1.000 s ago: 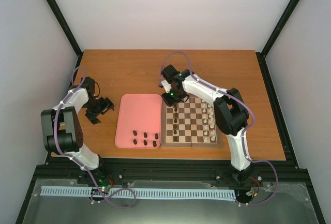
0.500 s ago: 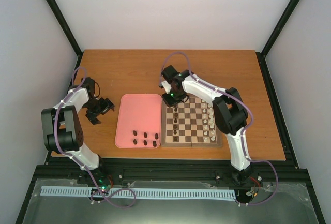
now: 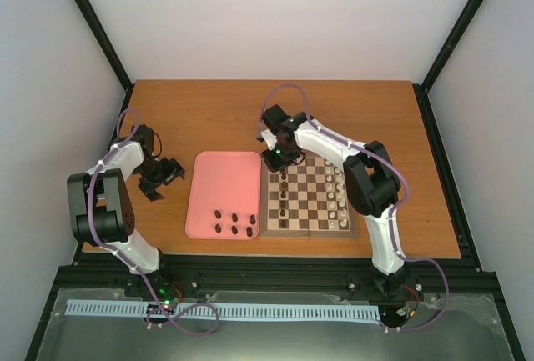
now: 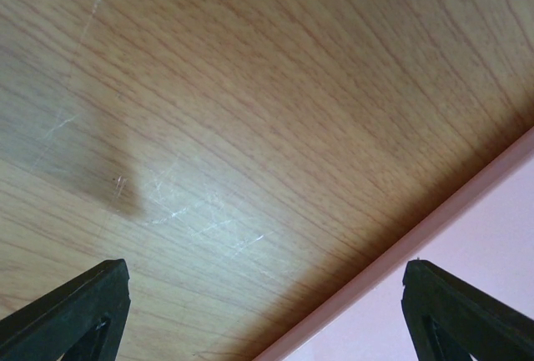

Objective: Set up the chess pieces on the board
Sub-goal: Place the chess piece on the chessboard.

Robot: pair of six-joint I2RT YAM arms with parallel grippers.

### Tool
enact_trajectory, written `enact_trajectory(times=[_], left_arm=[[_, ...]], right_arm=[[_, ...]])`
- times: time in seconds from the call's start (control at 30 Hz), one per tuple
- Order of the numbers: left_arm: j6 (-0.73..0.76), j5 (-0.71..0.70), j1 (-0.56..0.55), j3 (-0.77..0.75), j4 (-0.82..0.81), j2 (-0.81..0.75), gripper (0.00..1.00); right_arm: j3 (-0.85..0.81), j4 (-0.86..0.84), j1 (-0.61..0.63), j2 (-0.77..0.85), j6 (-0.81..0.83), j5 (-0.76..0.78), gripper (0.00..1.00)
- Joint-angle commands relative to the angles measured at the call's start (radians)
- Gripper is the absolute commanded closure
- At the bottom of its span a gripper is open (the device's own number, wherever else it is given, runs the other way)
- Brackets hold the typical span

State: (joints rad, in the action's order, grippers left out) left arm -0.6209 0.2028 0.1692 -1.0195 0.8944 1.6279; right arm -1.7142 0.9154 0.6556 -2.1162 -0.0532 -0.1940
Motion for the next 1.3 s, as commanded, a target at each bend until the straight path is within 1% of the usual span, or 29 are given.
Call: enact_trajectory(times=[0.0, 0.13, 0.23, 0.3, 0.43, 0.6, 0.7, 0.87, 1.03, 1.27], left_arm=[[0.011, -0.002, 0.005, -0.028, 0.003, 0.0, 0.0], [0.01, 0.0, 0.005, -0.033, 0.008, -0.008, 0.0], [0.012, -0.001, 0.005, -0.029, 0.007, -0.014, 0.0], [0.013, -0.002, 0.005, -0.025, 0.006, -0.018, 0.0], [0.009, 0.004, 0.005, -0.018, 0.0, -0.029, 0.0], [0.005, 0.015, 0.005, -0.017, -0.006, -0.025, 0.0], [0.006, 0.02, 0.005, -0.017, -0.009, -0.021, 0.0], [0.006, 0.018, 0.006, -0.016, -0.008, -0.027, 0.0], [0.008, 0.016, 0.006, -0.014, -0.003, -0.039, 0.0], [0.009, 0.014, 0.005, -0.014, 0.002, -0.045, 0.0]], right_arm=[[0.001, -0.013, -0.008, 0.04, -0.008, -0.027, 0.97], [0.029, -0.001, 0.014, 0.128, -0.029, -0.073, 0.97], [0.082, 0.025, 0.07, 0.218, -0.044, -0.116, 0.97], [0.151, 0.031, 0.114, 0.284, -0.065, -0.137, 0.97], [0.351, -0.002, 0.191, 0.417, -0.134, -0.183, 0.97], [0.546, -0.083, 0.258, 0.52, -0.185, -0.209, 0.97], [0.585, -0.12, 0.263, 0.529, -0.189, -0.214, 0.97], [0.593, -0.166, 0.271, 0.505, -0.183, -0.21, 0.97], [0.614, -0.223, 0.271, 0.479, -0.214, -0.225, 0.96], [0.62, -0.229, 0.271, 0.459, -0.235, -0.201, 0.96]])
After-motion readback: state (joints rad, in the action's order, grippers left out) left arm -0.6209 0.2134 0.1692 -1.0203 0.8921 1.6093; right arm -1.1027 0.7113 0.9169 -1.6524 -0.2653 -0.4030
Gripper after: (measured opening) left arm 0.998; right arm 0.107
